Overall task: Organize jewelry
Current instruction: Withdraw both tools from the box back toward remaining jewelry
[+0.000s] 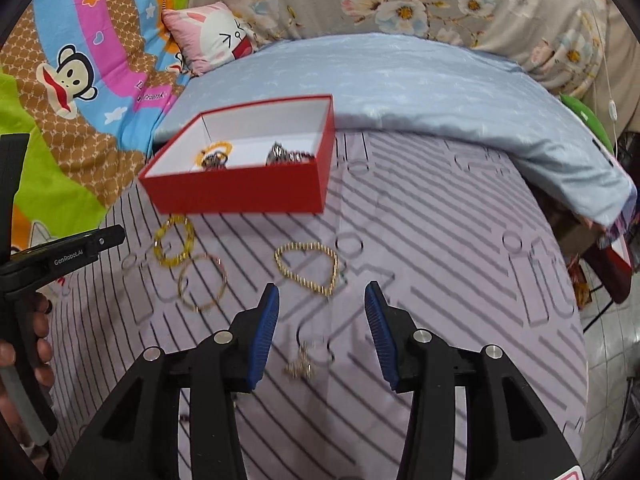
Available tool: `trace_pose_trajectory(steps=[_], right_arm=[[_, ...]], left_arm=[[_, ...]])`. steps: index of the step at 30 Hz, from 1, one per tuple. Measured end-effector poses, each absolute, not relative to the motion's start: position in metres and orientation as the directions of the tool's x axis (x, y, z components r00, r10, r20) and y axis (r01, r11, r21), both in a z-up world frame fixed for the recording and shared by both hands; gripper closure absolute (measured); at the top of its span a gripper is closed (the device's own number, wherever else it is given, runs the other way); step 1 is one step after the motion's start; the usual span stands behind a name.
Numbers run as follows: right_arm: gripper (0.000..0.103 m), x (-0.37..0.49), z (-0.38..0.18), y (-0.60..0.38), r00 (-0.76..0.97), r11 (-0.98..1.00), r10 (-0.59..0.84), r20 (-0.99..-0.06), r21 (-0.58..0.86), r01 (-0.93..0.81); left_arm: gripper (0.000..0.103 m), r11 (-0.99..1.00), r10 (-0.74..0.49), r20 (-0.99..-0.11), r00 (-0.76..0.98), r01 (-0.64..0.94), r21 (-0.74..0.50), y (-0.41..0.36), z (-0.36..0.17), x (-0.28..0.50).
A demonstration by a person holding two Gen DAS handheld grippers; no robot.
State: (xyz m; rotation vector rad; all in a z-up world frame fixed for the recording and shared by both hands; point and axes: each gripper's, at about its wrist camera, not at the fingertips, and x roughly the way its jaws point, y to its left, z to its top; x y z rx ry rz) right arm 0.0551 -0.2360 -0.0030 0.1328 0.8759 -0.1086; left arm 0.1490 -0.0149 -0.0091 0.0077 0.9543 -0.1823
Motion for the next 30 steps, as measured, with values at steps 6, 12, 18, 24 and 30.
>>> trace_pose_trajectory(steps=[6,12,18,24,30], right_arm=[[0.059,0.032,-0.022,-0.237,0.604,0.981,-0.016,-0.797,0.104,0.164],[0.059,0.023,-0.041,-0.232,0.573,0.982,-0.012,-0.819,0.098,0.161],[0.059,0.025,-0.049,-0.228,0.565,0.981,0.009,-0.825,0.118,0.155],[0.059,0.032,-0.046,-0.225,0.573,0.981,0.024,-0.819,0.130,0.145],[0.059,0.038,-0.045,-0.225,0.573,0.980,0.031,-0.819,0.138,0.143]], left_arm=[[0.059,0.987,-0.155,-0.834,0.529,0.114,-0.111,-0.007,-0.027,0.142],[0.059,0.990,-0.138,-0.846,0.515,0.083,-0.111,-0.001,-0.038,0.152],[0.060,0.990,-0.139,-0.859,0.493,0.066,-0.122,-0.003,-0.049,0.168],[0.060,0.987,-0.160,-0.858,0.488,0.083,-0.136,-0.018,-0.054,0.187],[0.085,0.990,-0.104,-0.851,0.515,0.136,-0.039,-0.041,-0.061,0.200]])
